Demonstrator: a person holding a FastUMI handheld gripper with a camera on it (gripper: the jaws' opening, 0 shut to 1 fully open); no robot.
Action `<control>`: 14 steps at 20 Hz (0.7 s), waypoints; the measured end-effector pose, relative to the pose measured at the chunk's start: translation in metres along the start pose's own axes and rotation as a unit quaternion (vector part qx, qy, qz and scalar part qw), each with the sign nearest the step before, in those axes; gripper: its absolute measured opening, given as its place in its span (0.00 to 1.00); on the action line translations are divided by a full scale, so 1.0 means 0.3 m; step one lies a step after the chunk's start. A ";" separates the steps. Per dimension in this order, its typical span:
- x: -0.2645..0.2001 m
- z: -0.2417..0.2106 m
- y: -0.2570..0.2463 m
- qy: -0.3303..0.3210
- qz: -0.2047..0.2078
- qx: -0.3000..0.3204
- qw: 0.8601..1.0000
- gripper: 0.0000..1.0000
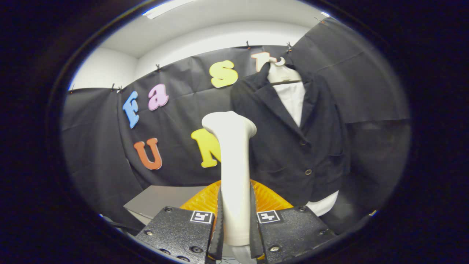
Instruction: Iron the clothes twice with a garment steamer, once on the left side and once on the right side.
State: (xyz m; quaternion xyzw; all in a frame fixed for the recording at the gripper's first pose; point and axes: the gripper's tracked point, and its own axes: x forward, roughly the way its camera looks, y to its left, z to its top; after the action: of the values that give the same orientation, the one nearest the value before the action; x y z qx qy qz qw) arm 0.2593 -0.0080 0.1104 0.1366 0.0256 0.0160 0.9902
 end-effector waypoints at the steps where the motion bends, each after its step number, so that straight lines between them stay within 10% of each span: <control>1: -0.002 0.040 -0.059 -0.010 -0.007 0.006 1.000 0.31; 14: 0.196 0.399 -0.258 -0.059 0.009 0.005 0.998 0.31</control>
State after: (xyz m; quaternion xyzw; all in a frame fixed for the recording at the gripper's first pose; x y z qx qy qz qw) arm 0.3265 -0.1125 0.2018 0.1422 -0.0340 0.0170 0.9891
